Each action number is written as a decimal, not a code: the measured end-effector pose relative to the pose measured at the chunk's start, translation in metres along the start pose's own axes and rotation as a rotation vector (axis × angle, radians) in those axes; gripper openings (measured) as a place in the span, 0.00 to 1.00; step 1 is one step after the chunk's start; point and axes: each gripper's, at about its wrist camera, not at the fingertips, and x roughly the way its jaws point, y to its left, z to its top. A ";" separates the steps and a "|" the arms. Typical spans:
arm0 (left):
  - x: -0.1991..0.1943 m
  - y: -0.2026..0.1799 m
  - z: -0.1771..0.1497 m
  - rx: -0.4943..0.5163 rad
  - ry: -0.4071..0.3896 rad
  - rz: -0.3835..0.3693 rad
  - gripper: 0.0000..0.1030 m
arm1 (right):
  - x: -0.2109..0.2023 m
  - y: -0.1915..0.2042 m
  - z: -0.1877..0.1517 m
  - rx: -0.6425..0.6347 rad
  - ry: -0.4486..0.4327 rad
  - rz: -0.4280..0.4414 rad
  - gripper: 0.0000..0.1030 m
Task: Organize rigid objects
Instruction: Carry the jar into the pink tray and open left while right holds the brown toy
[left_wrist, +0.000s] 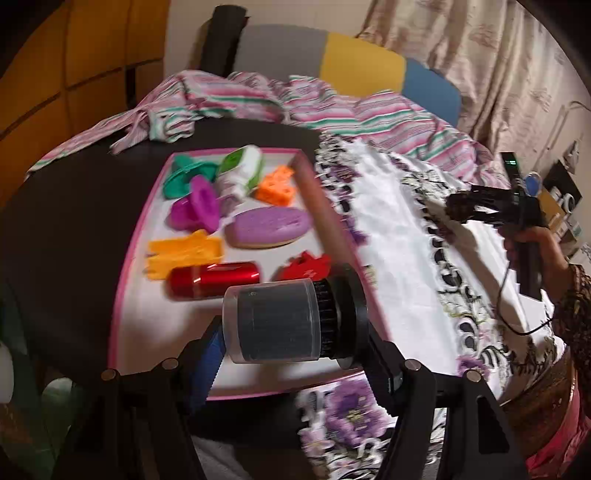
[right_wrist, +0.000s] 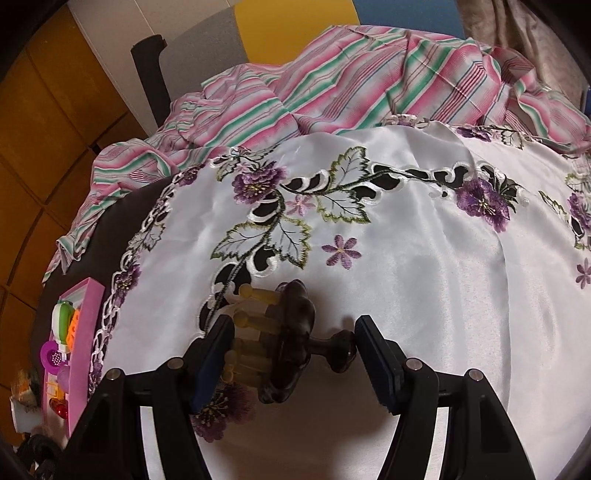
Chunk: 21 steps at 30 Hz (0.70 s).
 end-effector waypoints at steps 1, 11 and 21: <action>0.001 0.003 -0.001 -0.005 0.006 0.008 0.68 | -0.001 0.001 0.000 -0.002 -0.006 0.002 0.66; 0.005 0.030 -0.005 -0.041 0.034 0.090 0.68 | -0.017 0.012 0.002 -0.023 -0.062 0.035 0.66; -0.015 0.041 -0.007 -0.079 -0.032 0.054 0.68 | -0.050 0.055 -0.023 -0.097 -0.074 0.094 0.66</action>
